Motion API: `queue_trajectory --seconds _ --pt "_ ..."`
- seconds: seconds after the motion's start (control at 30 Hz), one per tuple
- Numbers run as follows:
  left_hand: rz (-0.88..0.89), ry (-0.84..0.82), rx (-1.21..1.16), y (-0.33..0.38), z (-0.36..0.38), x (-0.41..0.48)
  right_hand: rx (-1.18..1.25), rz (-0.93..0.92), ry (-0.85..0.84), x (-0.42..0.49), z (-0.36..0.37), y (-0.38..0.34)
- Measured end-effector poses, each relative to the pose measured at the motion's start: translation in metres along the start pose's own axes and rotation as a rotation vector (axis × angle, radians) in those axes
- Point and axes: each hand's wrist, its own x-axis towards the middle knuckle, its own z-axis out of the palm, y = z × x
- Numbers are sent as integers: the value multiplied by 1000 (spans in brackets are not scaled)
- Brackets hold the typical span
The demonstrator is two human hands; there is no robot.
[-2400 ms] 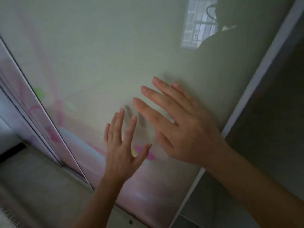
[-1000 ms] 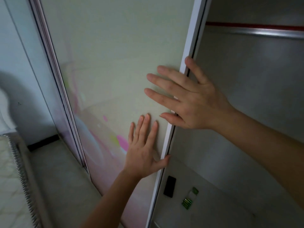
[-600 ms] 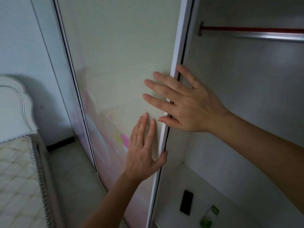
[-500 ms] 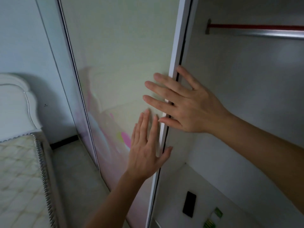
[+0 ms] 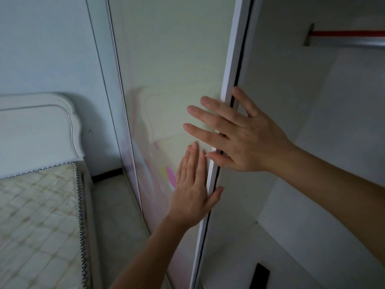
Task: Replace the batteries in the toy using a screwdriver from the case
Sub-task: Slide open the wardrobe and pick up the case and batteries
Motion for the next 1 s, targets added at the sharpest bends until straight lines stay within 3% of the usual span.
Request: queue_trajectory --seconds 0.53,0.7,0.87,1.0 --pt "-82 -51 42 -24 -10 10 -9 22 -108 22 22 -5" --pt "-186 -136 123 -13 -24 1 122 60 -216 19 0 -17" --pt "-210 -251 196 4 -33 -48 370 320 -241 -35 -23 -78" --pt "-186 -351 190 29 -26 -103 493 540 -439 -97 -40 -150"
